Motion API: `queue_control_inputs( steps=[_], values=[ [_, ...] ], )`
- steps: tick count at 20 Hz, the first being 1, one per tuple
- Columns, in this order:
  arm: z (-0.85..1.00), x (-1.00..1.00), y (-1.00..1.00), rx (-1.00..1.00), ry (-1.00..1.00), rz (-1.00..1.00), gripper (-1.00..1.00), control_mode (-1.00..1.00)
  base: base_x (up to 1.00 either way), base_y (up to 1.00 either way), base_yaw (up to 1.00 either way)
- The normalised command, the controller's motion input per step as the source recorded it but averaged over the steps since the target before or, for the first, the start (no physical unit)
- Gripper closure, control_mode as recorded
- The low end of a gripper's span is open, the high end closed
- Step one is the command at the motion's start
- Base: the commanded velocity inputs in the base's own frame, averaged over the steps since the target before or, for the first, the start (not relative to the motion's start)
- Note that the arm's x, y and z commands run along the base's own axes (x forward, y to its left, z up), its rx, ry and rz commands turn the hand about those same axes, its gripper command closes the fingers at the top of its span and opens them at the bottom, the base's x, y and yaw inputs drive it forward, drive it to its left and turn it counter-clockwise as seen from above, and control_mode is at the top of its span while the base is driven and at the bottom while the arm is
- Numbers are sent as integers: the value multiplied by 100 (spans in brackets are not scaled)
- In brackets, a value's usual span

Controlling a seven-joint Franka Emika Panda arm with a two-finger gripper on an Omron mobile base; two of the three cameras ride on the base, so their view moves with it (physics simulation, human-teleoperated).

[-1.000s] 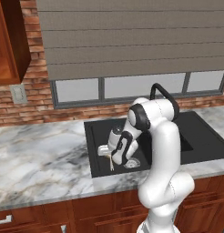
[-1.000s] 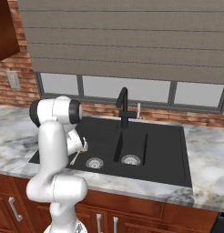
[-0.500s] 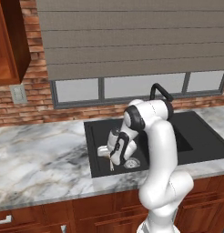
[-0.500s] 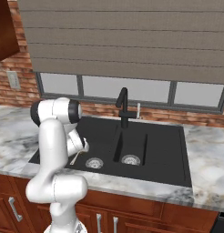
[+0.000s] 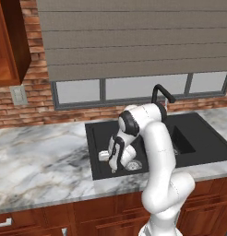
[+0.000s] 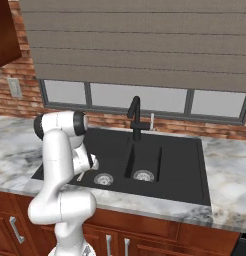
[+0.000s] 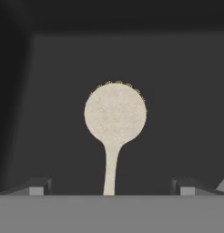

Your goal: Pick up the sponge and dish brush from the sink, and place them back in the cabinet, and close the cabinet door.

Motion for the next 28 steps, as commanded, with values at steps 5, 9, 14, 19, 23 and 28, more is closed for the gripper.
queue_control_inputs(
  steps=[5,9,14,19,23,28],
  values=[
    [-21,18,0,0,0,0,-100,-100,0,0,0],
    [-17,16,0,0,0,0,-100,-100,0,0,0],
    [-15,13,0,0,1,0,-100,-100,0,0,0],
    [-14,9,0,0,1,0,100,-100,0,0,0],
    [-5,1,0,0,0,0,100,-100,0,0,0],
    [-1,0,0,0,0,0,100,-100,0,0,0]
  ],
)
